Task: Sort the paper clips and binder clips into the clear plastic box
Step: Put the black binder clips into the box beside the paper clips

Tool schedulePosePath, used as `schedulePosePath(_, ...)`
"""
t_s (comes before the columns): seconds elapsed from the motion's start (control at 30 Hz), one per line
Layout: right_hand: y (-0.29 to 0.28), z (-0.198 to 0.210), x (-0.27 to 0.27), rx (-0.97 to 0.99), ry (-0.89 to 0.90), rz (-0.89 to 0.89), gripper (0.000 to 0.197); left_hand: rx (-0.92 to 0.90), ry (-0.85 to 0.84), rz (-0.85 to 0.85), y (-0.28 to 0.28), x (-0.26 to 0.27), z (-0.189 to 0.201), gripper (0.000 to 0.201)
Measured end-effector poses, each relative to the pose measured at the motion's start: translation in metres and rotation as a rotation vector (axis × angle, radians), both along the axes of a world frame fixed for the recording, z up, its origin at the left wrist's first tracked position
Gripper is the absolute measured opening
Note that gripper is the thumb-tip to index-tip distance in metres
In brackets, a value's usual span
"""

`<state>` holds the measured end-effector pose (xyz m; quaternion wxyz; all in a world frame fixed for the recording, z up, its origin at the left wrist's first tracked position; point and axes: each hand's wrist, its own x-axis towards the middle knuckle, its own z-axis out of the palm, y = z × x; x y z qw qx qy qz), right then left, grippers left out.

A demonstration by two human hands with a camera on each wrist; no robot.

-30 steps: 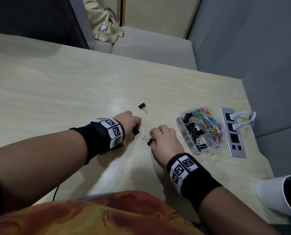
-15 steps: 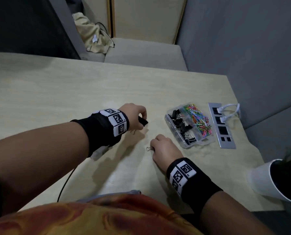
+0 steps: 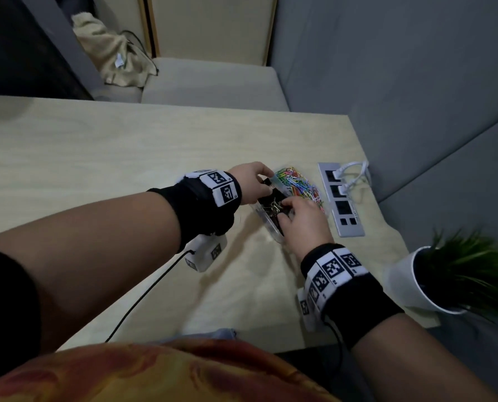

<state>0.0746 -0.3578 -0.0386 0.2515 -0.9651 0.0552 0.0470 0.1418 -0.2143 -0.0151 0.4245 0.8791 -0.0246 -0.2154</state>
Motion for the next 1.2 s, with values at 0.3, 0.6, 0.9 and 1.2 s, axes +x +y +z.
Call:
schedulePosePath(0.3,0.039,-0.014,-0.02,-0.068,-0.051,0.355,0.025,0.581,-0.118,-0.189,0.096,-0.021,-0.01,0.035)
schedulePosePath(0.6,0.1,-0.03,-0.018,-0.1,0.142,0.569,0.031,0.9,0.232,-0.341,0.174,-0.065,-0.033,0.06)
schedulePosePath(0.9,0.139,-0.032,0.029,-0.231,0.158,0.599,0.047,0.811,0.083,-0.352,0.183,-0.057,-0.053,0.025)
schedulePosePath(1.2,0.164,-0.04,0.078,-0.332,0.149,0.662,0.06,0.745,0.034,-0.317,0.186,-0.039,-0.064,0.022)
